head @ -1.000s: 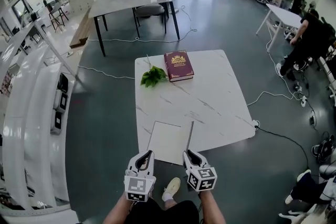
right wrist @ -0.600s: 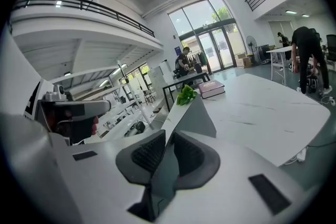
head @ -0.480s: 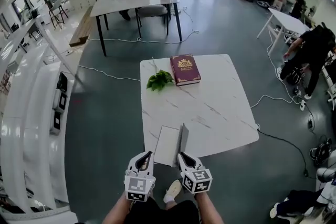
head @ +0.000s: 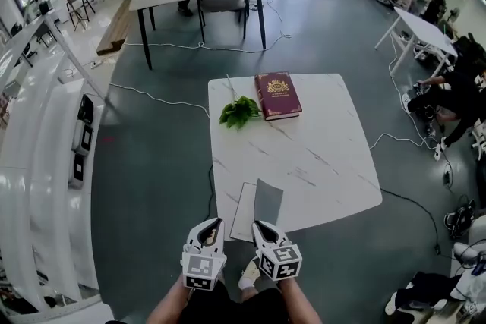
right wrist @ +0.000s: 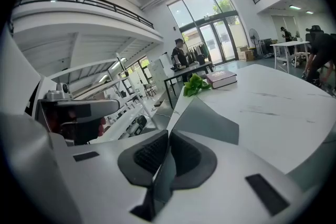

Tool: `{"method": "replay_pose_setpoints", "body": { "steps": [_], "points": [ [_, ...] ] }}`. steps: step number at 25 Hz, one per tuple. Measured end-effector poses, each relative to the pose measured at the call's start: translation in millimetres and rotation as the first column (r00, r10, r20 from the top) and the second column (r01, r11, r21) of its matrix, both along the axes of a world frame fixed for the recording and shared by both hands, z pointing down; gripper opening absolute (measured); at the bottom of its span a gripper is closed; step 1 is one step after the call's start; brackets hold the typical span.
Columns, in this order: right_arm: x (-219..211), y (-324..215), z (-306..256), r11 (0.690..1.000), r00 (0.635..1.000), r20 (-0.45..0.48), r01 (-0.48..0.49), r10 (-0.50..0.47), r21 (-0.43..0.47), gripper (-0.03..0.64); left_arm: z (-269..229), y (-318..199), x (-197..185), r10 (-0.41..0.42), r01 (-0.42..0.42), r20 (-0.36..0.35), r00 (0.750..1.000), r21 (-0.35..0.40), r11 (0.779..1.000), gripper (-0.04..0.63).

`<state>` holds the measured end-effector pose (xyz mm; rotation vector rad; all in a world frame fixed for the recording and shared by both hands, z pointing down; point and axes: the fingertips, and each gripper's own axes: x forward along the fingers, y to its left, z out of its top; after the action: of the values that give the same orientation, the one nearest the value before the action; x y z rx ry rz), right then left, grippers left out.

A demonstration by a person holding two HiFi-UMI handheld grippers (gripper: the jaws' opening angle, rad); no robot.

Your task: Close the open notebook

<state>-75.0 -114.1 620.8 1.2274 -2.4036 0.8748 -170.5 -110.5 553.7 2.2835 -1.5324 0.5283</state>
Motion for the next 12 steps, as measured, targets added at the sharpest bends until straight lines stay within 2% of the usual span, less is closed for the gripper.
{"method": "replay_pose_setpoints", "body": {
  "steps": [12],
  "points": [
    [-48, -12, 53, 0.996, 0.992, -0.12, 0.028, -0.037, -0.08, 0.035, 48, -26, -39, 0.008, -0.011, -0.038, 0.999, -0.092, 0.996, 0.025]
  ]
}}
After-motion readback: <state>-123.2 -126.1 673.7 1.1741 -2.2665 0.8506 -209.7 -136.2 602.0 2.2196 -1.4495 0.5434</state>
